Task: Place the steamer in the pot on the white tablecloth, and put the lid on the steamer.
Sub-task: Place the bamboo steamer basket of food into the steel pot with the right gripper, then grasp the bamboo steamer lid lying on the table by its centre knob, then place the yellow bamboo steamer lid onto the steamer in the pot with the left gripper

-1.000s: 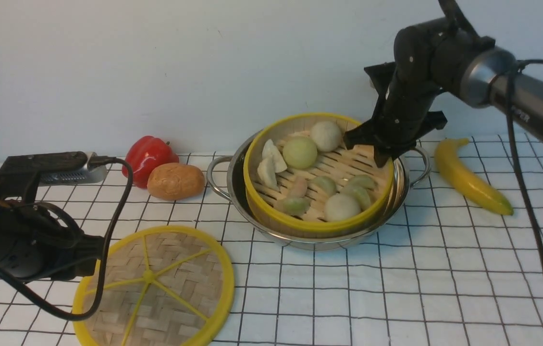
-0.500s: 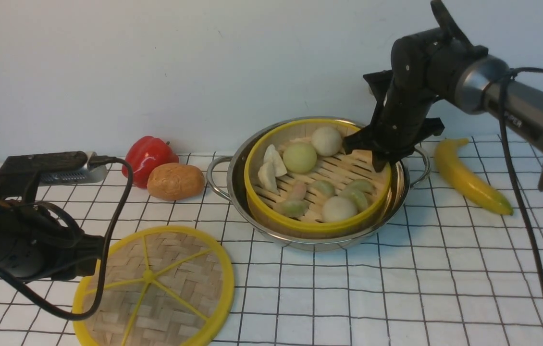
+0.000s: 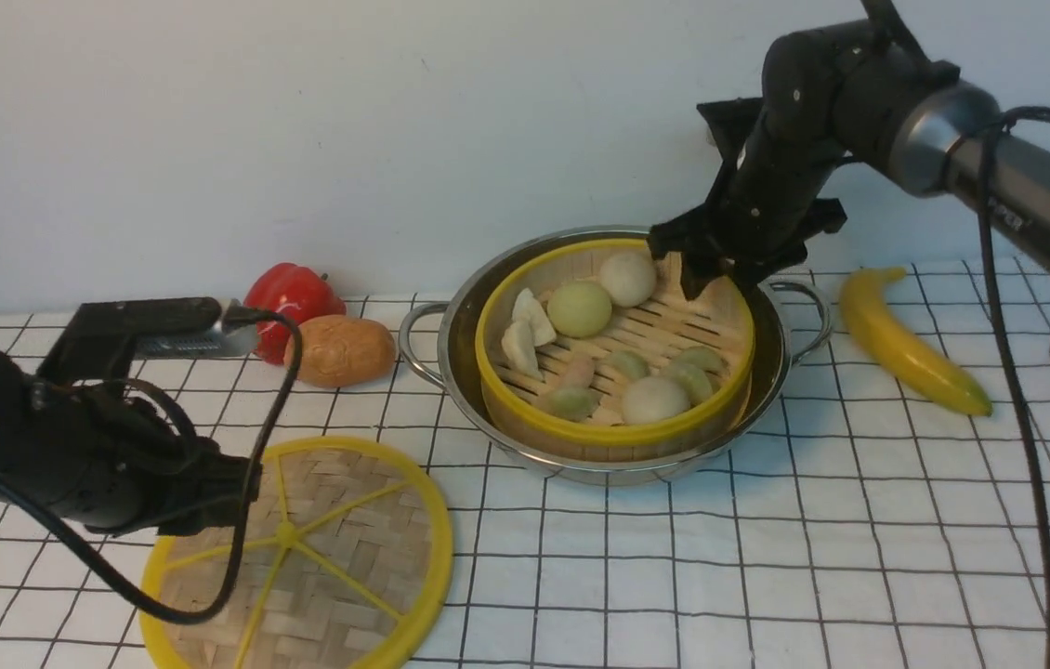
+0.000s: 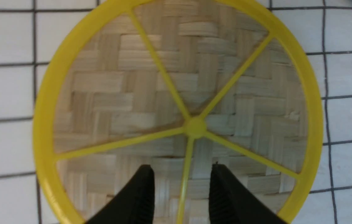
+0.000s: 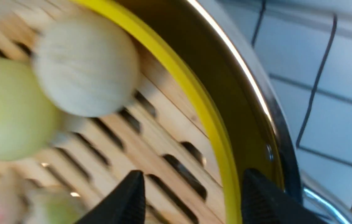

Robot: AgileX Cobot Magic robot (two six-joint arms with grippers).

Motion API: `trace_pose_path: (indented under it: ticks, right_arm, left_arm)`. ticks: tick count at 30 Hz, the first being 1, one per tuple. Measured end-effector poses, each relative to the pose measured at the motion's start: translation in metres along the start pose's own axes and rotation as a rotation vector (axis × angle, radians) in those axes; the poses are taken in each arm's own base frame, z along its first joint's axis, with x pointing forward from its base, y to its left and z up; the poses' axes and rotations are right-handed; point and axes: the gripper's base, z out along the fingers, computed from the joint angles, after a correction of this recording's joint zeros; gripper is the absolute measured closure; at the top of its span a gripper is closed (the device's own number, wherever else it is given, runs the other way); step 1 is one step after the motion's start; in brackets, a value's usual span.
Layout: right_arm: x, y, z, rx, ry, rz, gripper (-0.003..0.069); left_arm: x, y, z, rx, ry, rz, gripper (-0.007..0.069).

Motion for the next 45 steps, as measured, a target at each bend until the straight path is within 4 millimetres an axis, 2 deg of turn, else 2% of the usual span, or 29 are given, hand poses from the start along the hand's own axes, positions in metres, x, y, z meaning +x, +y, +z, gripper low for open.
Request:
trace_pose_path:
  ticks: [1, 2, 3, 4, 8, 9, 10, 11, 12, 13, 14, 15, 16, 17, 21, 22, 24, 26, 27, 28, 30, 31, 32, 34, 35, 38, 40, 41, 45]
  right_arm:
    - [0.000, 0.000, -0.002, -0.001, -0.004, 0.000, 0.0233]
    - [-0.006, 0.002, -0.026, -0.010, -0.052, -0.018, 0.0226]
    - [-0.007, 0.003, -0.034, -0.011, -0.069, -0.023, 0.0224]
    - [-0.011, 0.004, -0.057, -0.011, -0.114, -0.032, 0.0223]
    - [-0.015, 0.005, -0.114, -0.004, -0.227, -0.054, 0.0221]
    - [-0.015, 0.005, -0.130, -0.007, -0.256, -0.059, 0.0221]
    - [-0.014, 0.006, -0.137, -0.009, -0.269, -0.060, 0.0221]
    - [-0.013, 0.007, -0.163, -0.019, -0.317, -0.064, 0.0221]
    - [-0.011, 0.007, -0.181, -0.032, -0.349, -0.064, 0.0221]
    - [-0.010, 0.008, -0.185, -0.034, -0.355, -0.064, 0.0221]
    - [-0.004, 0.010, -0.220, -0.068, -0.417, -0.063, 0.0219]
    - [-0.003, 0.010, -0.224, -0.072, -0.425, -0.063, 0.0219]
    - [0.005, 0.012, -0.258, -0.105, -0.485, -0.062, 0.0219]
    - [0.009, 0.013, -0.272, -0.123, -0.508, -0.064, 0.0219]
    - [0.042, 0.014, -0.355, -0.200, -0.666, -0.101, 0.0219]
    - [0.046, 0.014, -0.363, -0.209, -0.682, -0.104, 0.0219]
    - [0.073, 0.012, -0.410, -0.238, -0.781, -0.123, 0.0219]
    - [0.086, 0.010, -0.429, -0.249, -0.823, -0.128, 0.0219]
    - [0.105, 0.007, -0.454, -0.261, -0.882, -0.134, 0.0219]
    - [0.107, 0.007, -0.457, -0.262, -0.888, -0.135, 0.0219]
    - [0.130, 0.003, -0.484, -0.271, -0.955, -0.141, 0.0219]
    - [0.132, 0.003, -0.486, -0.270, -0.960, -0.141, 0.0219]
    - [0.150, -0.001, -0.505, -0.268, -1.011, -0.145, 0.0219]
    - [0.158, -0.003, -0.513, -0.264, -1.035, -0.147, 0.0219]
    - [0.172, -0.007, -0.526, -0.254, -1.074, -0.150, 0.0219]
    - [0.186, -0.012, -0.538, -0.234, -1.114, -0.148, 0.0219]
    - [0.198, -0.016, -0.546, -0.212, -1.143, -0.146, 0.0219]
    - [0.204, -0.019, -0.548, -0.187, -1.150, -0.140, 0.0219]
    - [0.215, -0.025, -0.548, -0.141, -1.145, -0.132, 0.0219]
  left_arm:
    - [-0.001, -0.001, 0.001, 0.000, -0.007, 0.008, 0.0382]
    - [-0.003, -0.004, 0.005, 0.002, -0.024, 0.035, 0.0382]
    - [-0.005, -0.007, 0.007, 0.003, -0.035, 0.047, 0.0382]
    - [-0.006, -0.009, 0.009, 0.003, -0.046, 0.056, 0.0382]
    - [-0.008, -0.011, 0.016, 0.002, -0.055, 0.068, 0.0382]
    - [-0.008, -0.011, 0.018, 0.002, -0.049, 0.066, 0.0382]
    - [-0.008, -0.011, 0.018, 0.002, -0.048, 0.066, 0.0382]
    - [-0.008, -0.010, 0.022, 0.002, -0.040, 0.064, 0.0382]
    - [-0.008, -0.009, 0.024, -0.001, -0.038, 0.062, 0.0382]
    - [-0.008, -0.009, 0.025, 0.000, -0.035, 0.062, 0.0382]
    - [-0.008, -0.008, 0.029, -0.004, -0.032, 0.059, 0.0382]
    - [-0.008, -0.008, 0.030, -0.004, -0.031, 0.058, 0.0382]
    - [-0.008, -0.007, 0.034, -0.005, -0.021, 0.056, 0.0382]
    - [-0.007, -0.007, 0.036, -0.006, -0.017, 0.055, 0.0382]
    - [-0.005, -0.004, 0.048, -0.005, 0.019, 0.047, 0.0382]
    - [-0.005, -0.004, 0.049, -0.005, 0.022, 0.047, 0.0382]
    - [-0.003, -0.003, 0.056, -0.005, 0.044, 0.042, 0.0385]
    - [-0.002, -0.002, 0.059, -0.005, 0.052, 0.038, 0.0396]
    - [-0.002, -0.002, 0.061, -0.005, 0.058, 0.027, 0.0442]
    - [-0.002, -0.001, 0.062, -0.006, 0.058, 0.025, 0.0449]
    - [-0.002, -0.001, 0.062, -0.009, 0.057, 0.016, 0.0519]
    - [-0.002, -0.001, 0.062, -0.009, 0.057, 0.016, 0.0522]
    - [-0.002, -0.001, 0.062, -0.014, 0.058, 0.023, 0.0522]
    - [-0.002, 0.000, 0.062, -0.019, 0.060, 0.034, 0.0522]
    - [-0.003, 0.000, 0.061, -0.023, 0.065, 0.047, 0.0522]
    - [-0.008, -0.001, 0.056, -0.019, 0.093, 0.067, 0.0522]
    - [-0.015, -0.001, 0.049, -0.023, 0.115, 0.092, 0.0522]
    - [-0.029, -0.001, 0.034, -0.043, 0.124, 0.116, 0.0522]
    - [-0.060, -0.002, 0.001, -0.092, 0.069, 0.129, 0.0522]
